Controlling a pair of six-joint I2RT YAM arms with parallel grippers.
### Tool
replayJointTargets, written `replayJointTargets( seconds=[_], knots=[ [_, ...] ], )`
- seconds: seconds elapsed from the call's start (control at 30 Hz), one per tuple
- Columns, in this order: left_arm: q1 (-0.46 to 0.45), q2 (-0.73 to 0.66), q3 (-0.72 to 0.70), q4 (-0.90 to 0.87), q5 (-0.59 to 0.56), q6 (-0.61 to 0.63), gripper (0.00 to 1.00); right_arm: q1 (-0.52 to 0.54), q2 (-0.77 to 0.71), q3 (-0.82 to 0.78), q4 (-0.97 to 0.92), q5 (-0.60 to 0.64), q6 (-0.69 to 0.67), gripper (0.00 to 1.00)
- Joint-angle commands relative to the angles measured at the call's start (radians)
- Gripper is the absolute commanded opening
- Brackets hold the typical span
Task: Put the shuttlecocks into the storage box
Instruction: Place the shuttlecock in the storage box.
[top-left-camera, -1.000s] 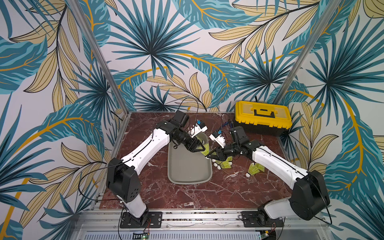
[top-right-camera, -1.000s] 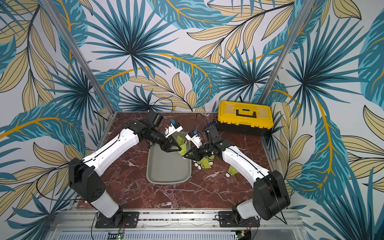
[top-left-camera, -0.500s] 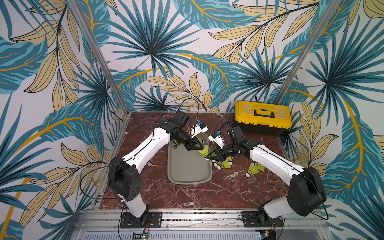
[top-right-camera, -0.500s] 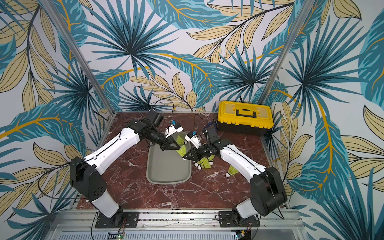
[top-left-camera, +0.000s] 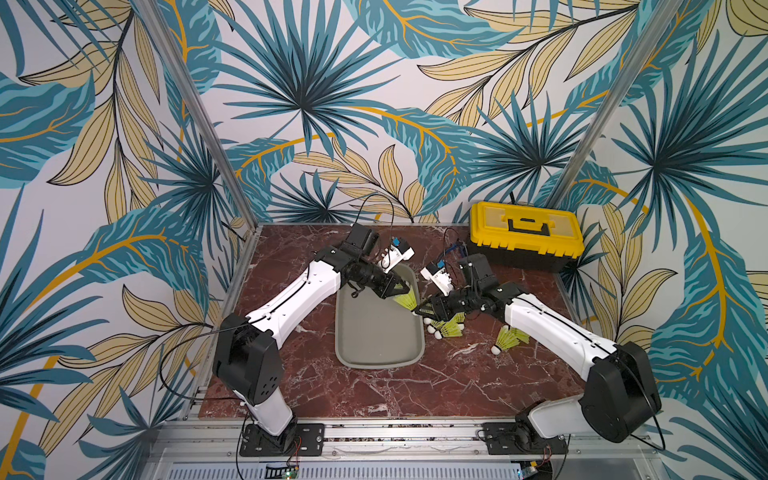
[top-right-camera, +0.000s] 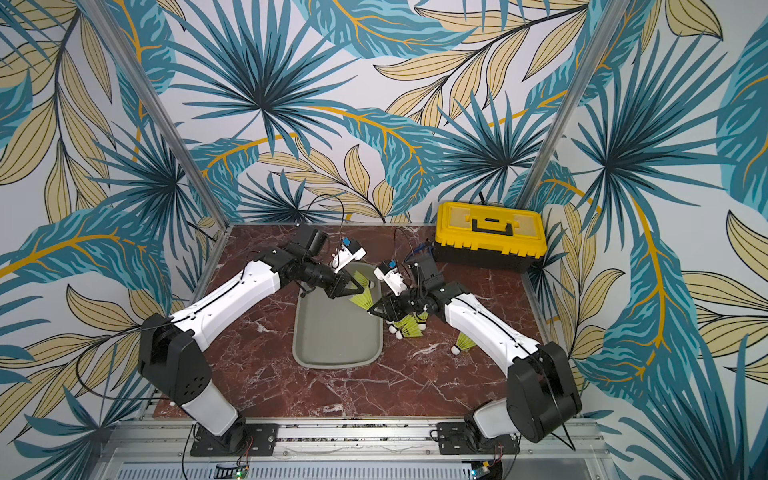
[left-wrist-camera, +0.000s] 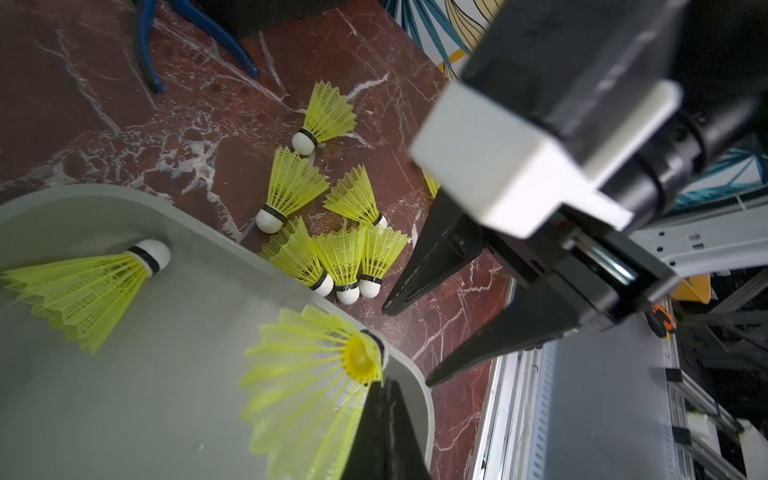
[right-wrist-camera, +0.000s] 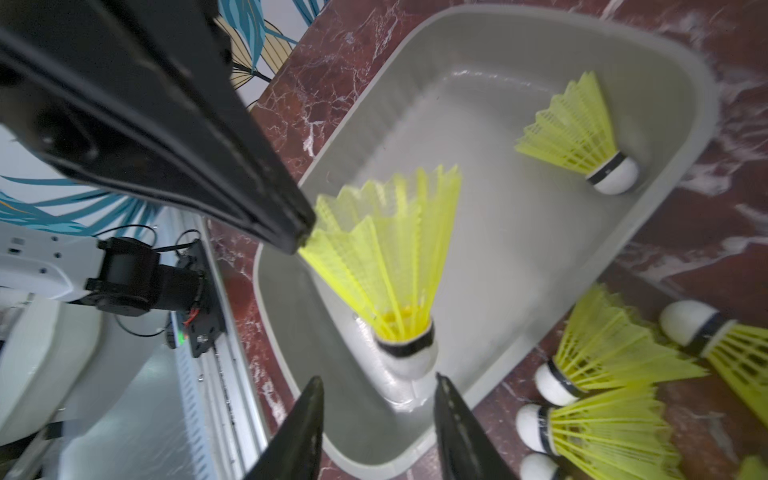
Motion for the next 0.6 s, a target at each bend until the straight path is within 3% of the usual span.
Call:
replayJointTargets(
  seconds=[0.0, 0.3, 0.57],
  knots=[
    [-0.004, -0.052, -0.076, 0.193, -0.069, -0.173, 0.00, 0.005, -0.079, -0.074, 0.116, 0.167, 0.051, 0.55],
    [-0.003, -0.125, -0.347, 0.580, -0.295, -0.616, 0.00, 0.004, -0.260, -0.213, 0.206, 0.476, 0.139, 0.59],
    [-0.016, -0.077, -0.459, 0.747, -0.400, -0.782, 0.00, 0.004, -0.375, -0.282, 0.235, 0.571, 0.199, 0.59]
  ],
)
